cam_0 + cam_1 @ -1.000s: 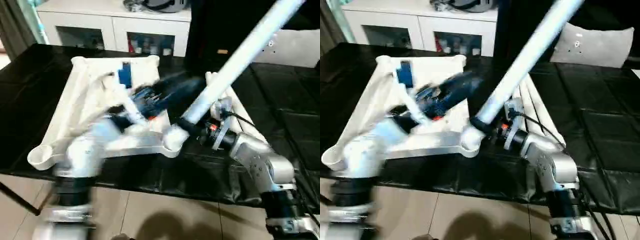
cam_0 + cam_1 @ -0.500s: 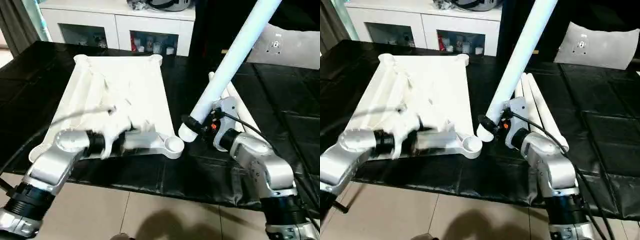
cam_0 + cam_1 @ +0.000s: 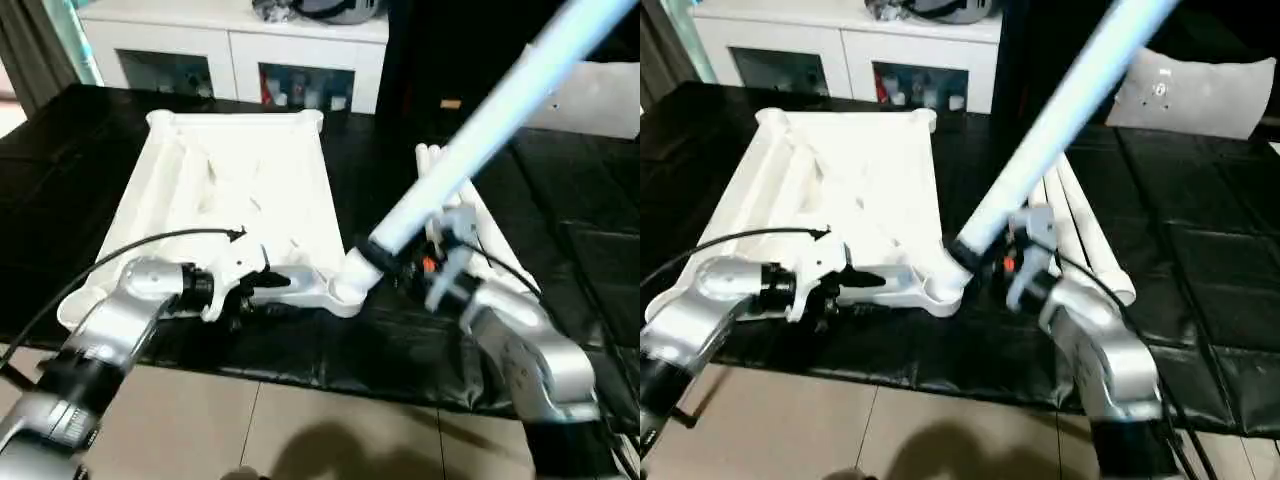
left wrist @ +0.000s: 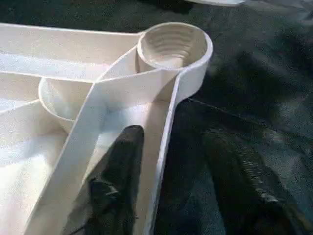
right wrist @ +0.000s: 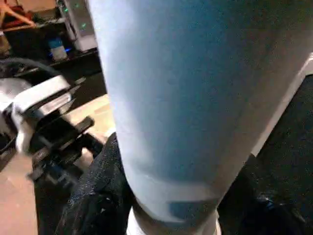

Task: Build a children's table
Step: Insert table leg to table base

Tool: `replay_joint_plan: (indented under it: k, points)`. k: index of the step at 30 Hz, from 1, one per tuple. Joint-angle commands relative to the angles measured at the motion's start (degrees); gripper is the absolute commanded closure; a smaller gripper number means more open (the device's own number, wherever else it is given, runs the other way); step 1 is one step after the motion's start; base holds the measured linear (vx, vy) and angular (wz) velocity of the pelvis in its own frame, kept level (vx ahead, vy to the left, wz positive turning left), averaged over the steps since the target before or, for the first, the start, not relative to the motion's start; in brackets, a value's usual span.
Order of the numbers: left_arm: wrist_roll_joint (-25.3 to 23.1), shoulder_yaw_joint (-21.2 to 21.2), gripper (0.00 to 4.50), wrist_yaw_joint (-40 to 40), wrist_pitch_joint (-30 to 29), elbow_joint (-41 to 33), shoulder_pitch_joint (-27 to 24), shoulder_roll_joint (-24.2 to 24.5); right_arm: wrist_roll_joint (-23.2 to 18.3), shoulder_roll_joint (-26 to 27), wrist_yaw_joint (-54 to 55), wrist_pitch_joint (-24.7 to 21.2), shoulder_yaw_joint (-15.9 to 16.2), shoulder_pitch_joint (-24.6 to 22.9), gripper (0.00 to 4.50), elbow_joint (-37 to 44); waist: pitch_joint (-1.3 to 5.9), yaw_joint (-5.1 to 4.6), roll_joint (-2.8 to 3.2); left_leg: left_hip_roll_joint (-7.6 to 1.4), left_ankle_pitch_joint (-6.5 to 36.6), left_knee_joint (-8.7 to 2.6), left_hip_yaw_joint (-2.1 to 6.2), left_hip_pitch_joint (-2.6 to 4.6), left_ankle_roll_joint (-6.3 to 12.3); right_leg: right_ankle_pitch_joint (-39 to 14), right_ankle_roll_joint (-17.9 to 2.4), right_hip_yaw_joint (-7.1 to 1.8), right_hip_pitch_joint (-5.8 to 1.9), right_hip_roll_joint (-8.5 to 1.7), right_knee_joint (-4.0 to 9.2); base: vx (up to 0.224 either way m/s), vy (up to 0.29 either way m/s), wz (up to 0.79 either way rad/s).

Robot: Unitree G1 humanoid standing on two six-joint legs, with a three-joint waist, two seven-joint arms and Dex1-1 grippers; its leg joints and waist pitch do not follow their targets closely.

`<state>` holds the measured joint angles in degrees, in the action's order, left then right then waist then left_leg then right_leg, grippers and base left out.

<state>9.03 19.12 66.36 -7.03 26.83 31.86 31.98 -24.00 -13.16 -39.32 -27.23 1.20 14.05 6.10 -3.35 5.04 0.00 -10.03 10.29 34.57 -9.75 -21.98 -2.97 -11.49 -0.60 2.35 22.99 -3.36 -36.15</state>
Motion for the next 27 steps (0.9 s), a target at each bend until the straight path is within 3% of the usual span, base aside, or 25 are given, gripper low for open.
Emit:
replay_joint_plan:
  k: [1,5,8,12,15,16,23,27]
  points:
    - [-1.10,1.27,2.75,1.49,0.92,1.64,1.17,-0.26,1.01,-0.62,-0.03,1.16,0.52,0.11,2.62,1.11,4.15,-0.13,1.19,-2.64,11.35,-4.29,0.86,1.40,-2.32,-4.92,-11.66,-2.56,-2.76,-4.43,4.07,0.000,0.000,0.00]
    - [-2.17,1.49,2.98,2.30,3.29,6.32,3.15,-1.28,2.72,-2.01,0.13,2.37,1.54,-0.29,2.62,1.32,4.21,-0.01,1.06,-2.63,11.10,-4.18,0.88,1.37,-2.23,-5.25,-11.77,-2.64,-2.97,-4.60,4.01,0.000,0.000,0.00]
    - [-3.12,1.37,3.25,2.96,4.97,10.14,4.56,-2.46,4.02,-2.66,0.80,2.65,1.90,-0.59,2.62,1.38,4.17,-0.08,1.37,-2.59,11.64,-4.17,0.92,1.34,-2.21,-5.83,-11.75,-2.65,-3.03,-4.54,4.20,0.000,0.000,0.00]
    - [-4.58,1.45,3.65,2.19,6.79,13.57,5.56,-3.29,4.01,-2.88,0.53,3.40,1.98,-0.49,2.62,0.70,4.23,-0.09,1.31,-2.63,11.20,-4.07,0.90,1.31,-1.69,-4.96,-12.13,-2.64,-3.06,-4.58,4.18,0.000,0.000,0.00]
    - [-4.94,1.27,3.69,2.18,7.93,15.28,6.03,-3.64,3.77,-2.90,0.07,3.49,2.23,-0.04,2.62,0.02,4.22,-0.02,1.19,-2.72,11.31,-4.12,0.96,1.32,-1.38,-4.99,-12.50,-2.62,-3.08,-4.66,4.15,0.000,0.000,0.00]
    - [-5.17,1.12,3.96,2.24,8.52,16.00,6.18,-3.81,3.75,-2.86,-0.33,3.55,2.61,0.37,2.62,-0.47,4.21,-0.03,1.15,-2.78,11.33,-4.16,0.98,1.28,-1.35,-5.07,-12.59,-2.62,-3.14,-4.72,4.10,0.000,0.000,0.00]
    - [-5.50,0.65,4.46,3.02,11.13,16.12,5.54,-4.17,4.37,-3.09,-1.84,2.34,4.49,2.09,2.62,-2.10,4.24,-0.18,1.14,-2.87,10.90,-4.12,0.97,1.30,-1.13,-4.47,-13.21,-2.61,-3.08,-4.79,4.02,0.000,0.000,0.00]
    - [-4.96,0.87,4.50,5.39,12.20,12.06,3.49,-3.77,6.52,-4.78,-4.01,0.76,7.94,3.74,2.62,-4.21,4.29,-0.14,1.05,-2.87,9.68,-4.03,0.93,1.13,-0.67,-2.20,-13.68,-2.60,-3.29,-4.81,3.70,0.000,0.000,0.00]
